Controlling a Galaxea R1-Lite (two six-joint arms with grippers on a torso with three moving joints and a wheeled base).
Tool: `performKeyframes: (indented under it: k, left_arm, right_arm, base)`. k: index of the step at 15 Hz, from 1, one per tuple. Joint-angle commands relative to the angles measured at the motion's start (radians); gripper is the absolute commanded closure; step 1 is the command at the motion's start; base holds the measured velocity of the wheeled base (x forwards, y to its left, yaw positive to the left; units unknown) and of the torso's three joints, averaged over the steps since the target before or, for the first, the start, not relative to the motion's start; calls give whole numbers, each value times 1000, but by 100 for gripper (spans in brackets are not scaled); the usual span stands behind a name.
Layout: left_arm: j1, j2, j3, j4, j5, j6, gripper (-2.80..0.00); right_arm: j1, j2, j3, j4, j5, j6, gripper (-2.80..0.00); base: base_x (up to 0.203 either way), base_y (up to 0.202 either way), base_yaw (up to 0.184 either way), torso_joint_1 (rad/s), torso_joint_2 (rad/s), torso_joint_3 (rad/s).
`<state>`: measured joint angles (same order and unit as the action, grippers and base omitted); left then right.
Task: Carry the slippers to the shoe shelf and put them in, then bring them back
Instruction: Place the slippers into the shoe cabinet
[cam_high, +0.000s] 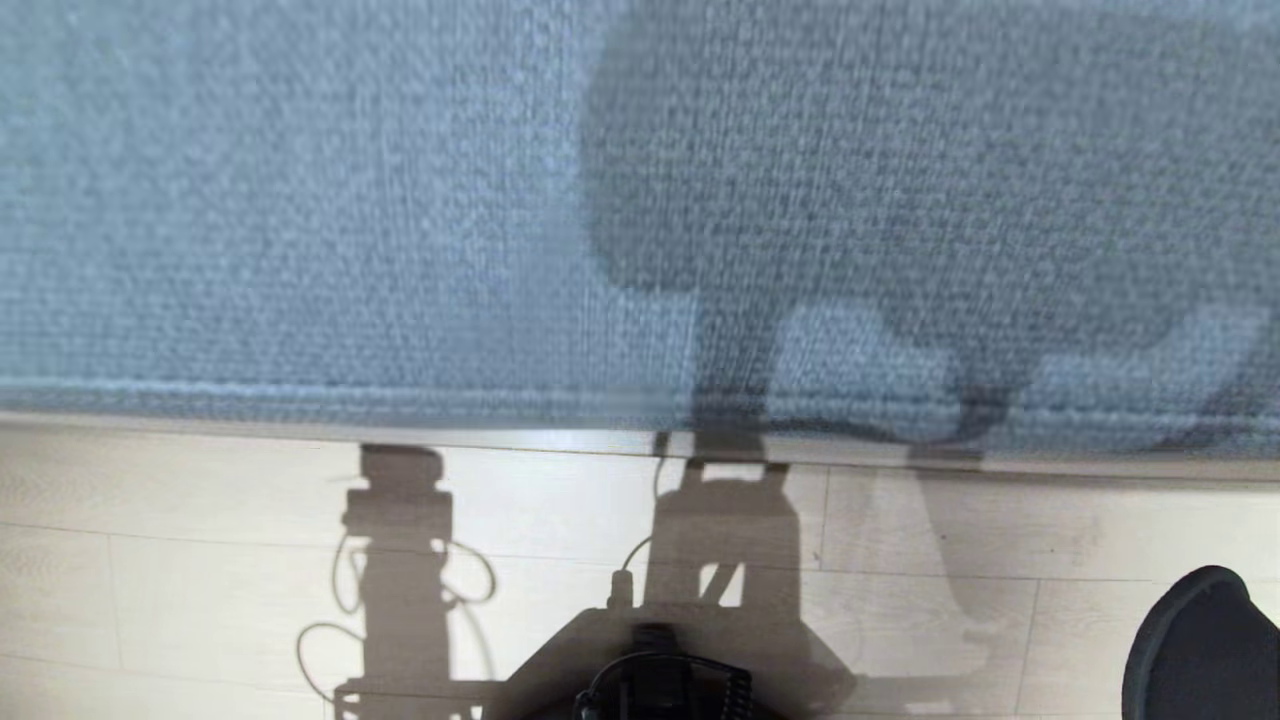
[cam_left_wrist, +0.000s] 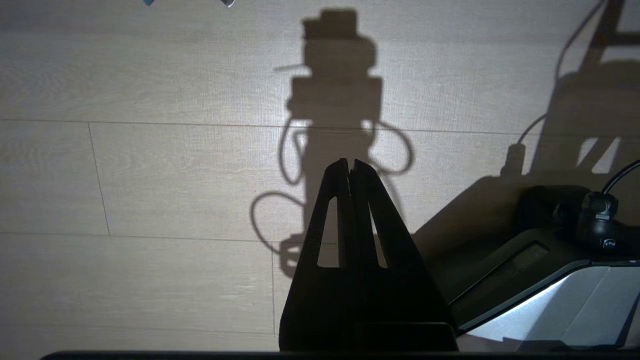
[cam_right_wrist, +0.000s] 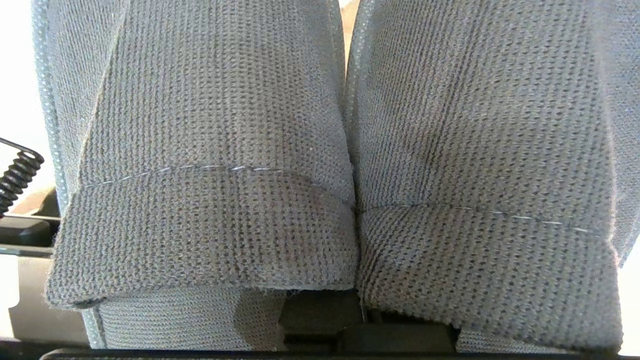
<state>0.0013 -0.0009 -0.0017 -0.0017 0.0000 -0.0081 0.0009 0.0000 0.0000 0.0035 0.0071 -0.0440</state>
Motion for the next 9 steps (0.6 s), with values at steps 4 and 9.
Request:
performKeyframes:
  k: [4,9]
  left_arm:
    - [0,1,0,0,0,-2,0]
    - [0,1,0,2,0,-1,0]
  right_arm:
    - [0,0,2,1,1,0,0]
    - [1,0,2,1,1,0,0]
  base:
    - [-191,0,0,0,3,0]
    - [-196,0,1,0,3,2]
